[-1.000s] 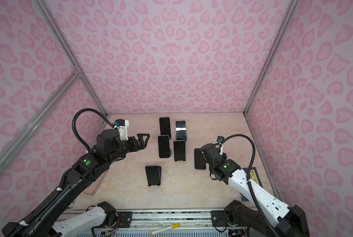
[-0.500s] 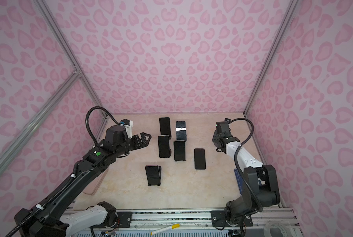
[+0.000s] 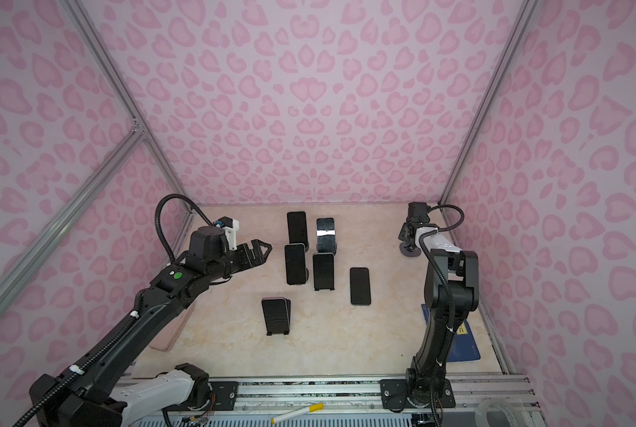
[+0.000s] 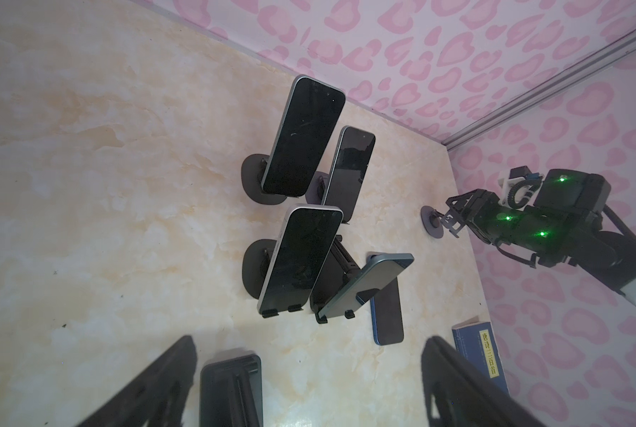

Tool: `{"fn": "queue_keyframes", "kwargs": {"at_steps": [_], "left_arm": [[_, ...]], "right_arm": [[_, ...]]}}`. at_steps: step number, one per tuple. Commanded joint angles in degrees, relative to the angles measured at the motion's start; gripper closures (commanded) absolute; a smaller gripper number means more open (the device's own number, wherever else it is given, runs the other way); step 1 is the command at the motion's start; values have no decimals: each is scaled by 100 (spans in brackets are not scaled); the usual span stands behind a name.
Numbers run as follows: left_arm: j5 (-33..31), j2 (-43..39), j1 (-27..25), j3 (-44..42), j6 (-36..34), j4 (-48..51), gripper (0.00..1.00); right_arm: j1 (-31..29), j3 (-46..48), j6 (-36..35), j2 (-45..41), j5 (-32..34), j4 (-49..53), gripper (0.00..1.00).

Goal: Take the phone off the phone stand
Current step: 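Set the grey stand down in the far corner and open the right gripper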

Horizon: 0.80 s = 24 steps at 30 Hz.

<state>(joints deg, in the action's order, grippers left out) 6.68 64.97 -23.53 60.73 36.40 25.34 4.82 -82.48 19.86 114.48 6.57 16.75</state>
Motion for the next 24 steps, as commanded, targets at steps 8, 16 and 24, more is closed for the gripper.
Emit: {"fn": "queue_keyframes", "kwargs": {"at_steps": [8, 16, 24], "left_arm": [[129, -77, 182, -106, 16, -260, 2], [299, -4, 200, -102, -67, -311, 2], [213, -233, 206, -201, -145, -482, 2]], "right_arm": [[0, 149, 53, 55, 45, 253, 23], [-40, 199, 134, -843, -67, 505, 9], [-810, 1132, 226, -2519, -114, 480, 10]]}}
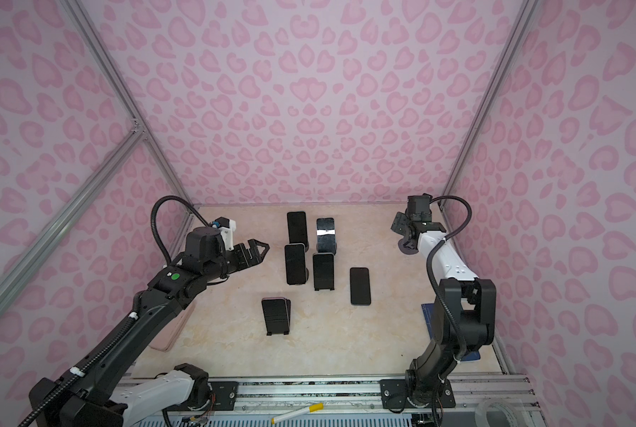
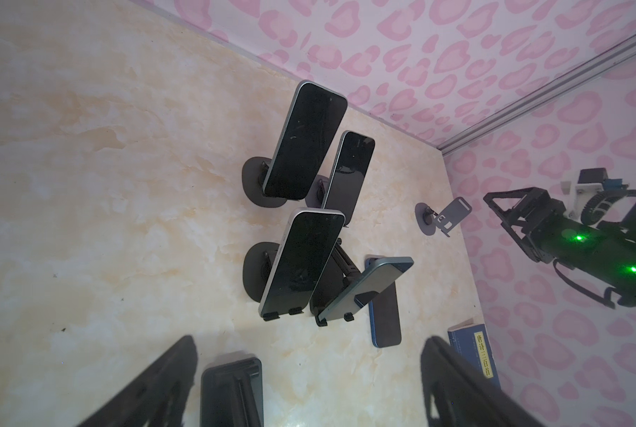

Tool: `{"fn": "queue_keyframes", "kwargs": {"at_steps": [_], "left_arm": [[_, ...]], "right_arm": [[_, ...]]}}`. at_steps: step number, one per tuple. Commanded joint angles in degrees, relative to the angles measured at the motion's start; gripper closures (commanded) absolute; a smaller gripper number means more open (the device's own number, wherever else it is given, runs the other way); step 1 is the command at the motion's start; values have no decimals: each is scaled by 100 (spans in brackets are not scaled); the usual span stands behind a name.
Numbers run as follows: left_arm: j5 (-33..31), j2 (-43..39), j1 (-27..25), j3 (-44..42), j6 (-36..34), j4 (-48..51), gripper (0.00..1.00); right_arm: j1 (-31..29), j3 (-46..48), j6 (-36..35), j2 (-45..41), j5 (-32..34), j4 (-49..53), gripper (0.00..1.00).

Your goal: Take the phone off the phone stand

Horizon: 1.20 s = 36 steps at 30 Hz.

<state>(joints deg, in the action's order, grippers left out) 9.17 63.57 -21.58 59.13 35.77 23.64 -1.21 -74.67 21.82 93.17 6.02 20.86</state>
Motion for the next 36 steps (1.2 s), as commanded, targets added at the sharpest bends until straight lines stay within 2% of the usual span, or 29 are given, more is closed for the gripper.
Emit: {"fn": "queue_keyframes", "kwargs": {"at_steps": [1, 3, 9, 12, 16, 18, 23, 30, 36], "left_arm": [[-92, -129, 8, -63, -100, -323, 2], [-197, -184, 9, -85, -130, -340, 2], [-452, -383, 31, -211, -177, -470, 2], [-624, -485, 40, -280, -227, -555, 2], [-838, -574, 99, -413, -137, -717, 2], [-881, -583, 111, -472, -101, -785, 2], [-915, -555, 146, -452, -175, -770, 2], [-1177, -701, 232, -522, -350, -850, 2], [-1395, -834, 269, -691, -512, -1055, 2]], "right_arm": [[-334, 605, 86, -637, -125, -41, 10], [-531, 1080, 176, -1092, -244, -288, 11], [-1243, 2035, 289, -2058, 108, -469, 13], [-1563, 2483, 175, -2400, 29, -662, 17], [-1969, 3036, 63, -2721, 499, -894, 22], [-2092, 3173, 237, -2839, 785, -923, 21], [-2114, 3227, 530, -3043, 473, -837, 19], [-2435, 3407, 671, -3267, 668, -873, 16], [-2584, 3752, 817, -3528, 555, -1252, 12]]}}
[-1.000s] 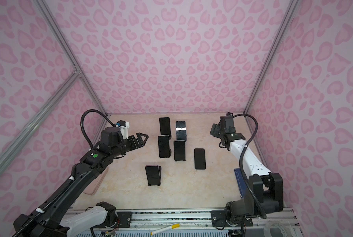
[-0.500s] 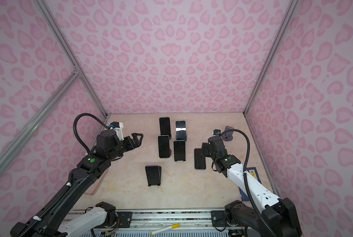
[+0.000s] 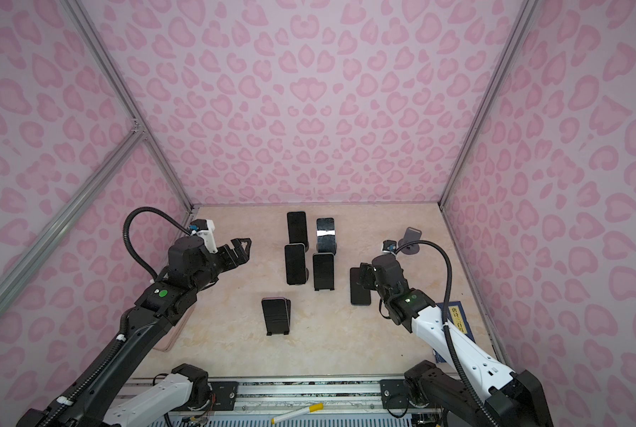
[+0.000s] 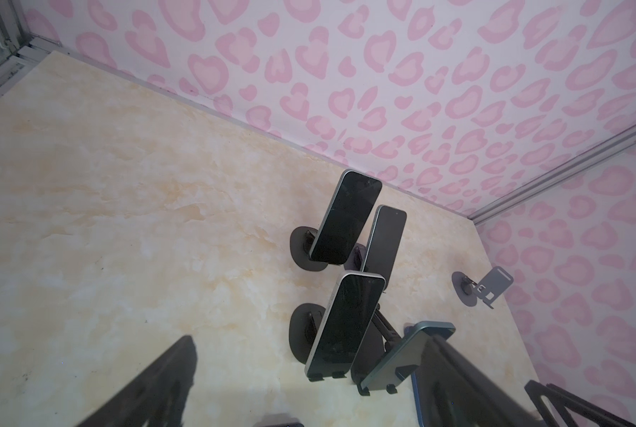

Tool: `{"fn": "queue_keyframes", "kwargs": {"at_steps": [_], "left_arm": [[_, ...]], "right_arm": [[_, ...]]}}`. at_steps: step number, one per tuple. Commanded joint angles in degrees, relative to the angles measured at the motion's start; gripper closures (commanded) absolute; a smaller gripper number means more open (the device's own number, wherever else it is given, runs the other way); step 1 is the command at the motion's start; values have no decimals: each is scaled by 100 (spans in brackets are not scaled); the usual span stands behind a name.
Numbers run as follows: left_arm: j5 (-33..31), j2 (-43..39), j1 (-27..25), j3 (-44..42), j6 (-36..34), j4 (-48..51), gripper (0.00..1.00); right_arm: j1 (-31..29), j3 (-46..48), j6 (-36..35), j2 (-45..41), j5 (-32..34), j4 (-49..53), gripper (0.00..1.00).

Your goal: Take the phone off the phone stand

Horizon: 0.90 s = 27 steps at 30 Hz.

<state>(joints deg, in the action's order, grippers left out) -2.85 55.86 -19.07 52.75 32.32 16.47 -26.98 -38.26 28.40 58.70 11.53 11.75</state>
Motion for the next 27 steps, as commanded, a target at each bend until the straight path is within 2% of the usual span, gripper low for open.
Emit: {"fn": "queue_keyframes", "kwargs": {"at_steps": [1, 7, 12, 19, 23, 27], "left_arm": [[-223, -86, 17, -78, -204, -372, 2], [-418, -310, 17, -316, -322, -656, 2], [-1011, -818, 17, -741, -282, -1119, 1], [-1350, -1034, 16, -854, -95, -1143, 2], [-1646, -1146, 17, -950, 199, -1065, 2], [-1414, -1259, 25, -921, 342, -1039, 2]], "right_arm": [[-9, 199, 230, -148, -63, -459, 12], [-18, 639, 290, -391, -515, -1086, 11], [-52, 644, 318, -263, -666, -1017, 11], [-132, 576, 514, -83, -780, -975, 12], [-262, 266, 706, 61, -891, -277, 14], [-547, 232, 838, -206, -362, 416, 14]]}}
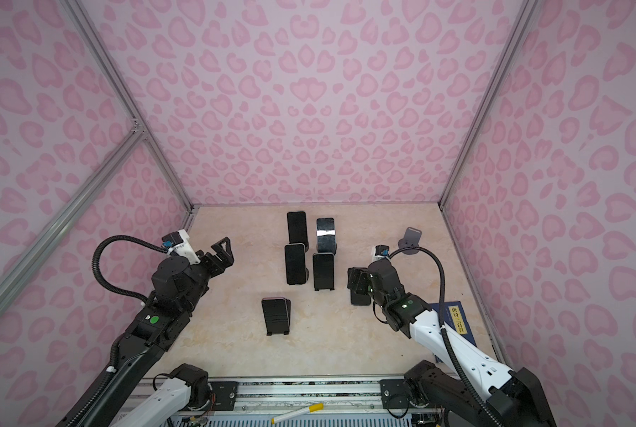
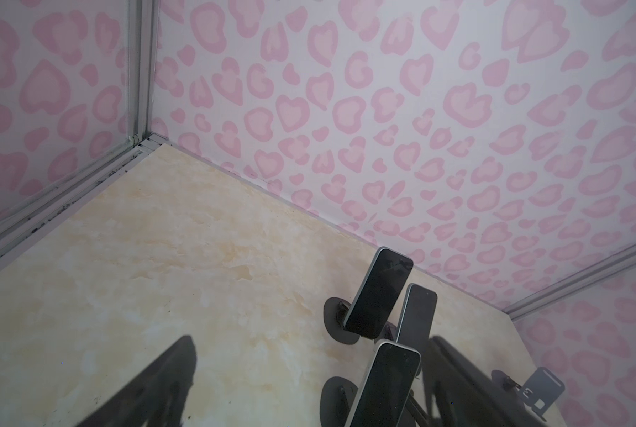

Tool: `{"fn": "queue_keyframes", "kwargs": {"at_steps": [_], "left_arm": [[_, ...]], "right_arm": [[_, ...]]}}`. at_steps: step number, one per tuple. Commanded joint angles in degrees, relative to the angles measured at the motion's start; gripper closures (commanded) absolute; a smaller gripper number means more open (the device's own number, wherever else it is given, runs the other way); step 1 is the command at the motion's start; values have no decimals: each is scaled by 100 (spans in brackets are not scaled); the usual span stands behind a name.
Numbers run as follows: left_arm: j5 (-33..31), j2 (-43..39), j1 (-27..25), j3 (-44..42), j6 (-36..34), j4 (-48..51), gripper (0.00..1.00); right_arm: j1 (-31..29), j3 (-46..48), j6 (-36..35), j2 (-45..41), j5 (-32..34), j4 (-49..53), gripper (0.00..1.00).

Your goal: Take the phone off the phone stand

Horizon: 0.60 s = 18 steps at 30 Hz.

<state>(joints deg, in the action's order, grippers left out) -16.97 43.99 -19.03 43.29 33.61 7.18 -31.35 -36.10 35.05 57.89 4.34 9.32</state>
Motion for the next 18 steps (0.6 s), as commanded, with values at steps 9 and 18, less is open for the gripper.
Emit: {"fn": "queue_keyframes", "kwargs": {"at_steps": [9, 18], "left_arm": [[650, -435, 201, 163, 264, -119, 1], [1583, 131, 202, 303, 504, 22, 2]], "right_arm": [[-550, 549, 833, -990, 1134, 709, 13], [-1897, -400, 1142, -575, 2531, 1115, 9]]}}
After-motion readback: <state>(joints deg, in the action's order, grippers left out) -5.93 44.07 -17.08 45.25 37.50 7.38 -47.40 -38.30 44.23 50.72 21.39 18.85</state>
